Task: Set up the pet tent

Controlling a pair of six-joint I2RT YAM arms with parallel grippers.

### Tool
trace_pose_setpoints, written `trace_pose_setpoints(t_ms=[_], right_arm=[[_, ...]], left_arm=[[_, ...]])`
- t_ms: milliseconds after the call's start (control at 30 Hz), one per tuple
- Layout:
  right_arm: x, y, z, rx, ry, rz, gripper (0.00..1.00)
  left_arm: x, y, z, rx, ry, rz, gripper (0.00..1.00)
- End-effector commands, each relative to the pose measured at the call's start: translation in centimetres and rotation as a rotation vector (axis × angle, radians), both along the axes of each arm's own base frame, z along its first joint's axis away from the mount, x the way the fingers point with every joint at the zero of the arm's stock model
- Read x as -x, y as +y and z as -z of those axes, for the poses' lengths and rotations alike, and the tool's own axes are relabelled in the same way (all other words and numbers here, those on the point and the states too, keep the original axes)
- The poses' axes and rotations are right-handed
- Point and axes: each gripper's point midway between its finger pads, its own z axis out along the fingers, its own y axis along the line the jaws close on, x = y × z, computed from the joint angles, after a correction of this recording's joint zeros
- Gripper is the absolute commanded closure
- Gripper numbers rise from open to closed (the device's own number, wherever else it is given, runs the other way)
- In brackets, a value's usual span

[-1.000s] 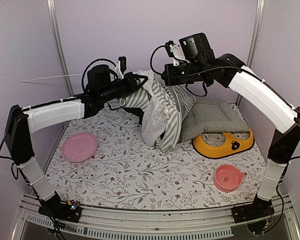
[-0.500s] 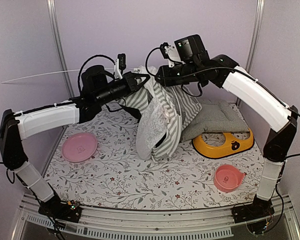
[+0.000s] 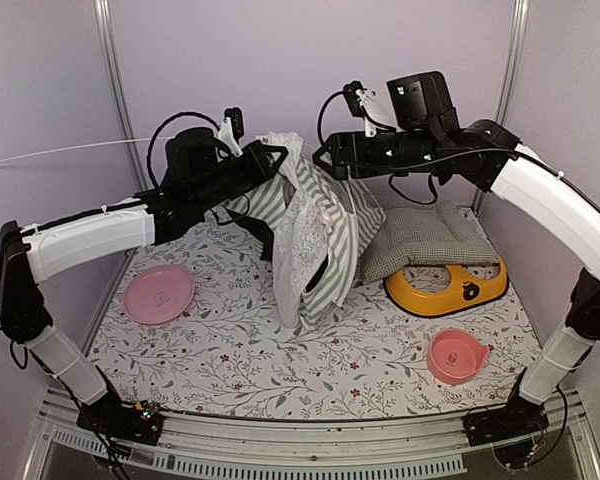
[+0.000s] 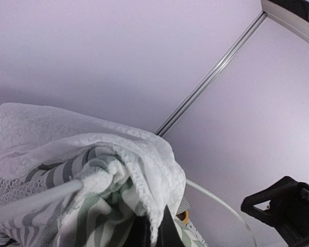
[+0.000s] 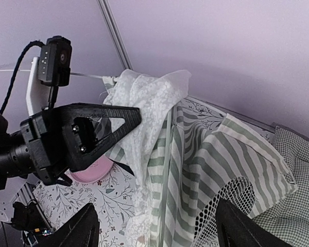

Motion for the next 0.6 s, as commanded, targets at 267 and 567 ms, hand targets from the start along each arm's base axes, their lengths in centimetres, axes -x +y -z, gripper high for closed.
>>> trace_pose_setpoints(t_ms=[267, 567], right_arm=[[3.9, -4.9, 0.7, -0.148, -0.052, 0.062, 0.36], [2.8, -3.7, 1.6, -0.115, -0.063, 0.059, 0.62]], left_arm=[[-0.7, 0.8, -3.8, 0.04, -0.057, -0.109, 1.0], [-0.3, -0.2, -4.7, 0.037, -0.077, -0.093, 1.0]])
